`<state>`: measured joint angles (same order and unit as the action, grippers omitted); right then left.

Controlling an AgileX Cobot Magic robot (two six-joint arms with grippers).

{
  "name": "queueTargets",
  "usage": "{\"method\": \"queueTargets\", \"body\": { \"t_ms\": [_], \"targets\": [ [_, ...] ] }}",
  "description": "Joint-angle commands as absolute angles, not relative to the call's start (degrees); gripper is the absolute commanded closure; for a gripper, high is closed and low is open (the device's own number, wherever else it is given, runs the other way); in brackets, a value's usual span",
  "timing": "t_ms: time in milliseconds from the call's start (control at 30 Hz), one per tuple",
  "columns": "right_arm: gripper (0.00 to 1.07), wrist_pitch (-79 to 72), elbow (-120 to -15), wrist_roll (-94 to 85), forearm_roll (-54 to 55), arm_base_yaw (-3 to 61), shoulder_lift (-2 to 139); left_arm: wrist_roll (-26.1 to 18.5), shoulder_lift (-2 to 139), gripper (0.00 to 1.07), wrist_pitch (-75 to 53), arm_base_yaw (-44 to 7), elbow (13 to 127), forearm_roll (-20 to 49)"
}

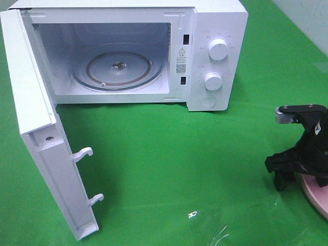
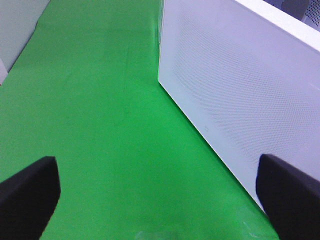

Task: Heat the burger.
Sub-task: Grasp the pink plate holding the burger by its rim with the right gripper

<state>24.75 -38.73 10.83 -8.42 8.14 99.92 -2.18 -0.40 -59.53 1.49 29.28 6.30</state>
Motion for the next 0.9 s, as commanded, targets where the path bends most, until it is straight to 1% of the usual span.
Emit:
{"method": "queueTargets", "body": {
  "t_ms": [33, 67, 100, 133, 167, 200, 233, 267, 300, 333, 367, 400, 433, 467, 500, 533, 900],
  "targets": [
    [0.32, 24.24, -38.39, 13.92, -12.03, 7.85, 100.32, -2.29, -1.38, 0.06, -59.30, 1.66, 29.16, 6.47],
    [0.34, 24.52, -38.39, 16.44, -14.55, 7.85, 100.32, -2.29, -1.38, 0.06, -59.30, 1.66, 29.16, 6.47],
    [0.34, 24.52, -38.39, 16.44, -14.55, 7.85, 100.32, -2.29, -1.38, 0.06, -59.30, 1.66, 29.16, 6.47],
    [0.39, 24.92, -38.39, 18.74, -16.73, 7.85, 100.32, -2.29, -1.38, 0.06, -59.30, 1.66, 29.16, 6.47],
    [0.39, 24.92, -38.39, 18.74, -16.73, 7.85, 100.32, -2.29, -1.38, 0.06, -59.30, 1.66, 29.16, 6.47],
    [0.47, 25.50, -38.39, 20.86, -18.16, 7.85, 100.32, -2.29, -1.38, 0.06, -59.30, 1.66, 29.16, 6.47],
    [0.47, 25.50, -38.39, 20.86, -18.16, 7.85, 100.32, -2.29, -1.38, 0.06, -59.30, 1.66, 29.16, 6.47],
    [0.57, 25.84, -38.39, 21.31, -18.11, 7.85, 100.32, -2.29, -1.38, 0.06, -59.30, 1.66, 29.16, 6.47],
    [0.62, 25.95, -38.39, 21.31, -18.05, 7.85, 100.32, -2.29, -1.38, 0.06, -59.30, 1.66, 29.16, 6.47],
    [0.62, 25.95, -38.39, 21.31, -18.05, 7.85, 100.32, -2.29, -1.38, 0.06, -59.30, 1.66, 29.16, 6.47],
    [0.76, 26.24, -38.39, 21.31, -17.88, 7.85, 100.32, -2.29, -1.38, 0.06, -59.30, 1.66, 29.16, 6.47],
    [0.76, 26.24, -38.39, 21.31, -17.88, 7.85, 100.32, -2.29, -1.38, 0.06, -59.30, 1.66, 29.16, 6.47],
    [0.90, 26.59, -38.39, 21.31, -17.88, 7.85, 100.32, -2.29, -1.38, 0.06, -59.30, 1.66, 29.16, 6.47],
    [0.90, 26.59, -38.39, 21.31, -17.88, 7.85, 100.32, -2.29, -1.38, 0.06, -59.30, 1.66, 29.16, 6.47],
    [1.01, 26.87, -38.27, 21.14, -17.88, 7.85, 100.32, -2.29, -1.38, 0.06, -59.30, 1.66, 29.16, 6.47],
    [1.07, 26.81, -37.87, 21.08, -17.88, 7.85, 100.32, -2.29, -1.38, 0.06, -59.30, 1.66, 29.16, 6.47],
    [1.07, 25.15, -36.78, 21.37, -17.42, 8.02, 100.10, -2.29, -1.38, 0.06, -59.30, 1.66, 29.16, 6.47]
  ]
}}
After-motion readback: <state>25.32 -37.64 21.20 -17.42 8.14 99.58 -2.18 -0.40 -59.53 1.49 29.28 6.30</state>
